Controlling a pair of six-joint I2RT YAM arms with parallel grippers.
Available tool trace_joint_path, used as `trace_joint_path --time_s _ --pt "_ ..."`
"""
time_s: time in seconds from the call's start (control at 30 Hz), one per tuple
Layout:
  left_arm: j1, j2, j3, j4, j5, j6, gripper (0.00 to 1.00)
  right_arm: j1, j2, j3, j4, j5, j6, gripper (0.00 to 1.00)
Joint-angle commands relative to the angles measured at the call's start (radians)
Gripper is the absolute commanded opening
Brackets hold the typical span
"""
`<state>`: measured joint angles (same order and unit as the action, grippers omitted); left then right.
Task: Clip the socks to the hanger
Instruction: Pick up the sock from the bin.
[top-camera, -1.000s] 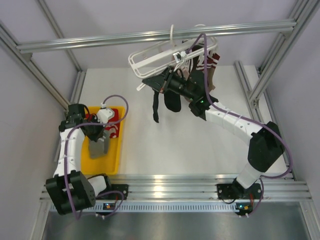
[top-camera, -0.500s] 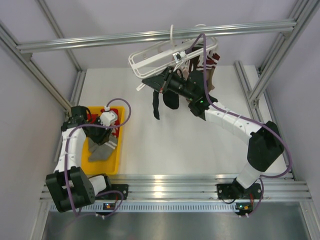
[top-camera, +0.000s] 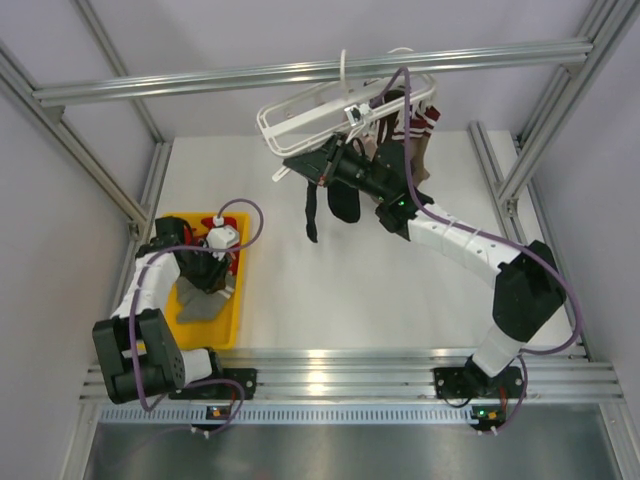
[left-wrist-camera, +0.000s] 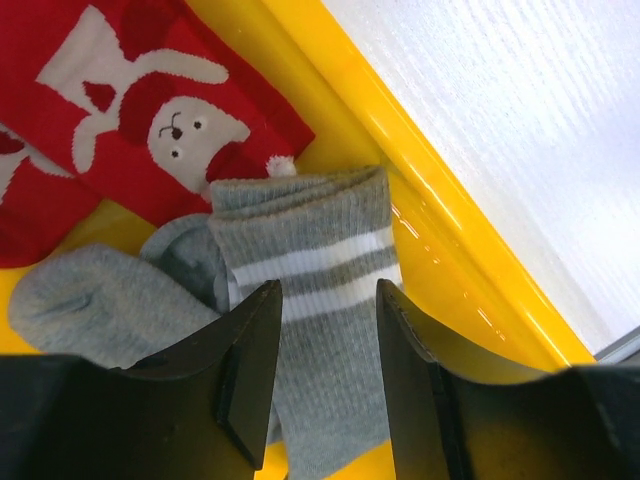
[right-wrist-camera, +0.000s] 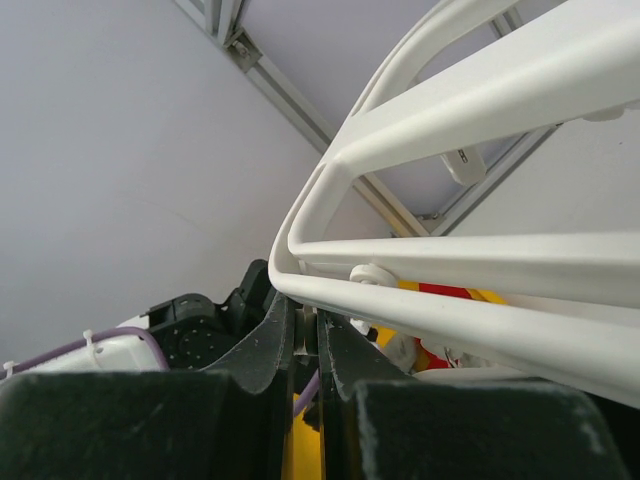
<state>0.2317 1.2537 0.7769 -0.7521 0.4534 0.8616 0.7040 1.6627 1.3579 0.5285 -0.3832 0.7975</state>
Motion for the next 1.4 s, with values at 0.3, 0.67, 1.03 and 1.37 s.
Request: trace_joint_path --time_s 0.3,0.67,1.03,1.37 --pt "-0.029 0.121 -0.021 0.135 -0.022 -0.049 0.22 -0.005 0.009 0.038 -0.004 0.003 0.0 0.0" --pt "-0.042 0.105 -0.064 0.154 -0.051 -0.03 0.35 -0.005 0.008 0.043 -0.012 0.003 -0.009 0.0" --pt "-0.037 -0.028 0.074 -0.03 -0.022 -0.067 0.0 -0.005 0.003 0.047 -0.019 0.007 -0.027 0.0" --pt "-0.025 -0.246 0.206 -0.174 0.059 -0.153 0.0 -0.003 0.002 0.056 -0.022 -0.003 -0.035 0.0"
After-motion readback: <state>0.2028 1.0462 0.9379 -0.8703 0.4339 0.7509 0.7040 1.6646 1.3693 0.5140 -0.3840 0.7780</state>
